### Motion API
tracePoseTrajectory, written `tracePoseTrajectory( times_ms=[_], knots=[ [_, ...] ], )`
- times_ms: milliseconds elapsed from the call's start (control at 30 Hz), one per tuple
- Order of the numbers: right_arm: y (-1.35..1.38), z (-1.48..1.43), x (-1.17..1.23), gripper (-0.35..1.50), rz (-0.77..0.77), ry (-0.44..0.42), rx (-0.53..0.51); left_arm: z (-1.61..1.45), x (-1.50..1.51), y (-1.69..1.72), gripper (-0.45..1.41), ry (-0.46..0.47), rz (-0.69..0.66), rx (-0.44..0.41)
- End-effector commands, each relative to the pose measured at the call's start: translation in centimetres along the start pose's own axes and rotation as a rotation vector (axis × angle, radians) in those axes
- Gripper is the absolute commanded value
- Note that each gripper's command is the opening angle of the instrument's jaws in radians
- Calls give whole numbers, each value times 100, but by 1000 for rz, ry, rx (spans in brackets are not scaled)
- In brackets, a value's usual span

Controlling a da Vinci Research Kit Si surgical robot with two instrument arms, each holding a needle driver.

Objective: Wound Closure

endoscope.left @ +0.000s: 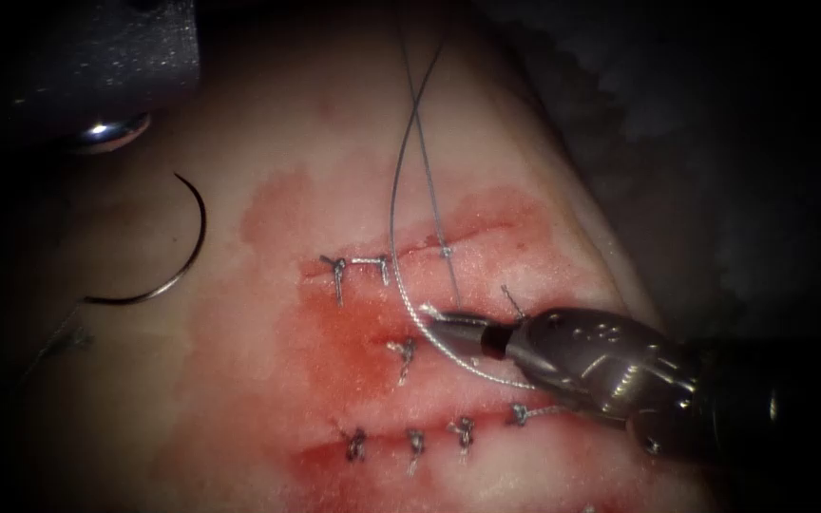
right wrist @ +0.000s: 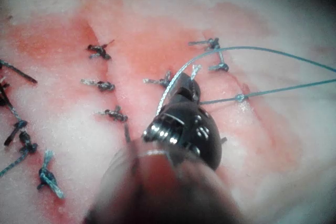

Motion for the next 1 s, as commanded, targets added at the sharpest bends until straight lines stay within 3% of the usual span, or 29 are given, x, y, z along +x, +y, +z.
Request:
tracePoseTrajectory(
  times_ms=[33,233,400,567,600,633,667,733,767,833,900,1000],
  knots=[
    [0,10,-1,-35,-10,-3,-5,6,-3,17,-45,9,-12,-17],
    [1,13,1,-35,-17,-1,-15,4,1,29,-45,73,-31,-51],
    [2,14,2,-35,-19,-1,-17,4,0,29,-45,64,-34,-53],
    [-1,13,-2,-35,-17,-11,-8,4,-1,29,-45,-14,-35,-54],
    [-3,12,-5,-16,-14,-20,10,4,-2,29,-45,-51,-64,-58],
    [-5,12,-9,32,-10,-32,43,4,-1,29,-45,-91,-124,-38],
    [-13,8,-18,71,0,-86,88,2,1,30,-45,-198,-257,57],
    [-22,-3,-24,114,4,-156,91,-5,3,33,-45,-317,-390,172],
    [-28,-15,-26,126,2,-193,77,-15,3,36,-45,-388,-528,240],
    [-35,-29,-31,126,7,-196,69,-30,4,41,-45,-456,-674,318],
    [-41,-41,-37,123,20,-191,63,-49,6,48,-45,-569,-739,418],
    [-49,-57,-44,106,63,-183,63,-78,10,59,-45,-656,-848,561]
  ],
)
